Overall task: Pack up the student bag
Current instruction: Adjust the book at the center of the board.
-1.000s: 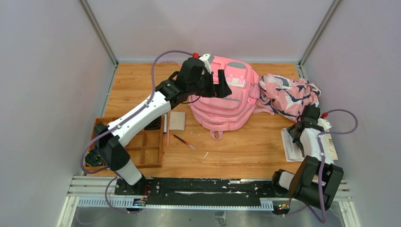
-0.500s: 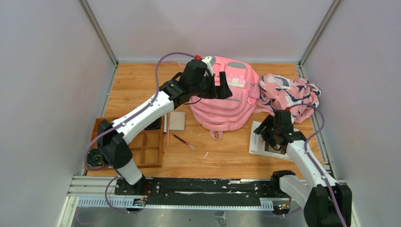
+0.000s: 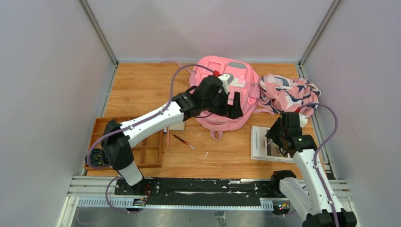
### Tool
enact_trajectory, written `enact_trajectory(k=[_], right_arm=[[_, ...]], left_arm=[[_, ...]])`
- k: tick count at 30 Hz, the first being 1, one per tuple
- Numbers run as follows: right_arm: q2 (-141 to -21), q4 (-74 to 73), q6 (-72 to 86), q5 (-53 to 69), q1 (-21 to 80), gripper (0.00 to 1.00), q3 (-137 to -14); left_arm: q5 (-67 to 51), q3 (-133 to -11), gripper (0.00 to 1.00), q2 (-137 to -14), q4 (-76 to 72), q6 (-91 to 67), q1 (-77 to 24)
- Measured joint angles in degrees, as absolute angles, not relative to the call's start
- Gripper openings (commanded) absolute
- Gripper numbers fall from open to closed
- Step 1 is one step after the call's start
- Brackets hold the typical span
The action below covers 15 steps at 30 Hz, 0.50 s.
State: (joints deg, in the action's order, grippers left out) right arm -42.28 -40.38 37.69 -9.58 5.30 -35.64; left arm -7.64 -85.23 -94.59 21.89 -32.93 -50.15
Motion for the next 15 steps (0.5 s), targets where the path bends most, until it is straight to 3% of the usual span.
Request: enact_trajectory(k=[7, 15], right_arm=[[-44.69, -45.15, 40.99, -14.83, -10.44, 0.68, -37.67], [-41.36, -48.12, 47.37, -15.4, -17.37, 0.63, -37.15]], left_arm=[[-9.74, -98.94, 1.0, -108.86, 23.0, -27.14, -59.57], [-12.4, -127.92, 0.99, -135.92, 30.44, -20.23, -60.18]])
